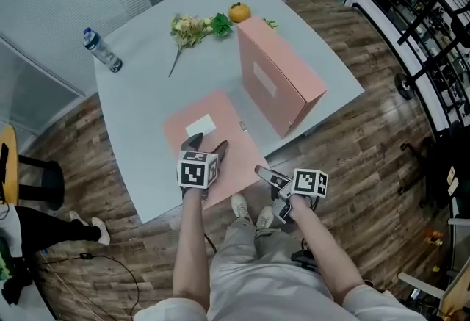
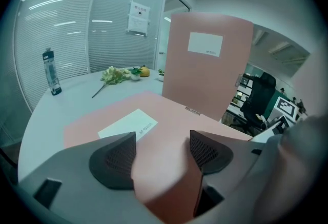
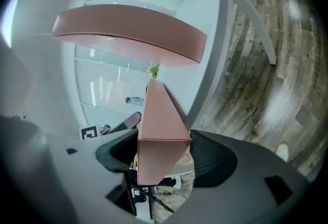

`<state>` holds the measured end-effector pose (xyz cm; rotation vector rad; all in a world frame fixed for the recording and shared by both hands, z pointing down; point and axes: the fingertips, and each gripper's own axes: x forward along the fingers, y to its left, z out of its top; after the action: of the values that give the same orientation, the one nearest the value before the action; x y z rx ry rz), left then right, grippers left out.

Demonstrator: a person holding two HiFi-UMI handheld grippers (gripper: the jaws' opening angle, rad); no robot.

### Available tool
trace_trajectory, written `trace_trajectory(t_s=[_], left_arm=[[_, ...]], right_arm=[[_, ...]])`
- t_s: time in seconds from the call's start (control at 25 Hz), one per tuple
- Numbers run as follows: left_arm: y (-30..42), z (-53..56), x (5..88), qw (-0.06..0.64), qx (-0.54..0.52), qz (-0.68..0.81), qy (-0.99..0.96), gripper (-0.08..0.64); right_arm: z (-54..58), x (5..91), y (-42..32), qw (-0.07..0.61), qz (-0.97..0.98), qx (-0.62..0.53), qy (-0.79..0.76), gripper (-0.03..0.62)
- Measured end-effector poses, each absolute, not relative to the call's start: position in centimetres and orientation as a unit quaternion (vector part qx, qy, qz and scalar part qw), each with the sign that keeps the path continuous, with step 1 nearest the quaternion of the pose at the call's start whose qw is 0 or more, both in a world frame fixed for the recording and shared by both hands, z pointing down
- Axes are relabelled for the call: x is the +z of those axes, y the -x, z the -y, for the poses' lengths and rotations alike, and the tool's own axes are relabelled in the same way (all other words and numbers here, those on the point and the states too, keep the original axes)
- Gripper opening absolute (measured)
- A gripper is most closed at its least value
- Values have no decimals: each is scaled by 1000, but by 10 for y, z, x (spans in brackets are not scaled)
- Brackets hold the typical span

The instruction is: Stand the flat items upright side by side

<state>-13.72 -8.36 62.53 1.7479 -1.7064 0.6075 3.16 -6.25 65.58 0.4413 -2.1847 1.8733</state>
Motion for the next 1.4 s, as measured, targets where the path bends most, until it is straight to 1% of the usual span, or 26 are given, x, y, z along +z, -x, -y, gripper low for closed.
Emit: trace_trajectory(t_s=[0.32, 0.52, 0.68, 0.92, 1.4], left_arm=[[112, 62, 588, 364, 91, 627, -683, 330], [109, 62, 579, 353, 68, 640, -679, 330], [109, 60, 569, 344, 30, 646, -681, 330], [95, 54, 547, 364, -31, 616, -698, 330], [82, 51, 521, 375, -133, 592, -701, 330]], right_arm=[[81, 601, -40, 125, 816, 531, -192, 328], [83, 569, -36, 139, 847, 471, -205, 328], [82, 549, -35, 149, 867, 423, -217, 327], [84, 520, -31, 172, 895, 343, -229, 327], [73, 484, -21, 212, 921, 201, -258, 327]])
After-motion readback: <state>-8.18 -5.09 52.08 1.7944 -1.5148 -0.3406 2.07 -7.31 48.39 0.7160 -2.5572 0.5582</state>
